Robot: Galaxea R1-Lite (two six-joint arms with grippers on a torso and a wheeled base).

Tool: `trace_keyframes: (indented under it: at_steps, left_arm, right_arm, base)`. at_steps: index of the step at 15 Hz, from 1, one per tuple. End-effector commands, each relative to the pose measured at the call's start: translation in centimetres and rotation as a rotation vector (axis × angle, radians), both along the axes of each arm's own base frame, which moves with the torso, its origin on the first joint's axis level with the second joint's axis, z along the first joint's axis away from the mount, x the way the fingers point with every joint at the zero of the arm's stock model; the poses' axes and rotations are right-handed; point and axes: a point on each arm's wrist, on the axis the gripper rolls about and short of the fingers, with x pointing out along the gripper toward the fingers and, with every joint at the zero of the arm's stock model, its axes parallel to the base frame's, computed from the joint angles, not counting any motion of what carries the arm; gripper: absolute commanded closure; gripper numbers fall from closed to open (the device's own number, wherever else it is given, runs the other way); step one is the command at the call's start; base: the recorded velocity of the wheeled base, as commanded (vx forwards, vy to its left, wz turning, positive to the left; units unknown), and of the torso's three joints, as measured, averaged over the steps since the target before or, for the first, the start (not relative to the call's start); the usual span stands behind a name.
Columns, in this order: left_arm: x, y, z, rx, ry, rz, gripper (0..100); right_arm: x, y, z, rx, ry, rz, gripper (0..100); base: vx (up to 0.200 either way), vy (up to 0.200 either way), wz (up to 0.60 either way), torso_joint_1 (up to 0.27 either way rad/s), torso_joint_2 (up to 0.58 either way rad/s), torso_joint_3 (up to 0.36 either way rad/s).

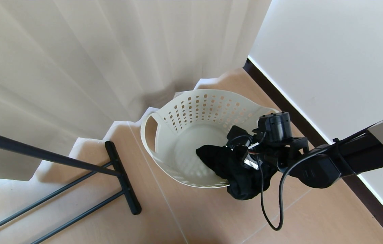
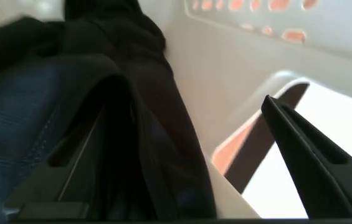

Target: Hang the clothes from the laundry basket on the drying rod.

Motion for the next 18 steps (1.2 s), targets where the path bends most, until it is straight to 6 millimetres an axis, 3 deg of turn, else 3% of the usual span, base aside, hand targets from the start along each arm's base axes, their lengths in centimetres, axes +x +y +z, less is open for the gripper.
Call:
trace_keyframes:
  at_steps: [1,6,11,12,16,18]
  left_arm:
    - [0.0,0.0,0.0,0.000,0.001,0.001,0]
    - [0.0,0.0,0.0,0.000,0.001,0.001,0]
    - [0.0,0.0,0.0,0.000,0.001,0.001,0]
    - [0.0,0.0,0.0,0.000,0.001,0.001,0]
    - [0.0,0.0,0.0,0.000,0.001,0.001,0]
    - [0.0,0.0,0.0,0.000,0.001,0.001,0]
  right_arm:
    - [0.2,0.2,0.2,0.020,-0.008,0.018,0]
    - [0.4,0.4,0.4,0.064,-0.030,0.059,0]
    - [1.1,0.8,-0.7,0.120,-0.076,0.044,0]
    - [1.1,0.8,-0.6,0.123,-0.079,0.044,100]
    - [0.6,0.5,-0.2,0.132,-0.089,0.038,100]
    - [-0.9,-0.3,1.5,0.175,-0.130,0.025,100]
  base:
    - [0.000,0.000,0.00,0.000,0.00,0.000]
    - [0.000,0.000,0.00,0.000,0.00,0.000]
    - [0.000,0.000,0.00,0.000,0.00,0.000]
    - [0.000,0.000,0.00,0.000,0.00,0.000]
    - [0.000,0.000,0.00,0.000,0.00,0.000]
    - [0.000,0.000,0.00,0.000,0.00,0.000]
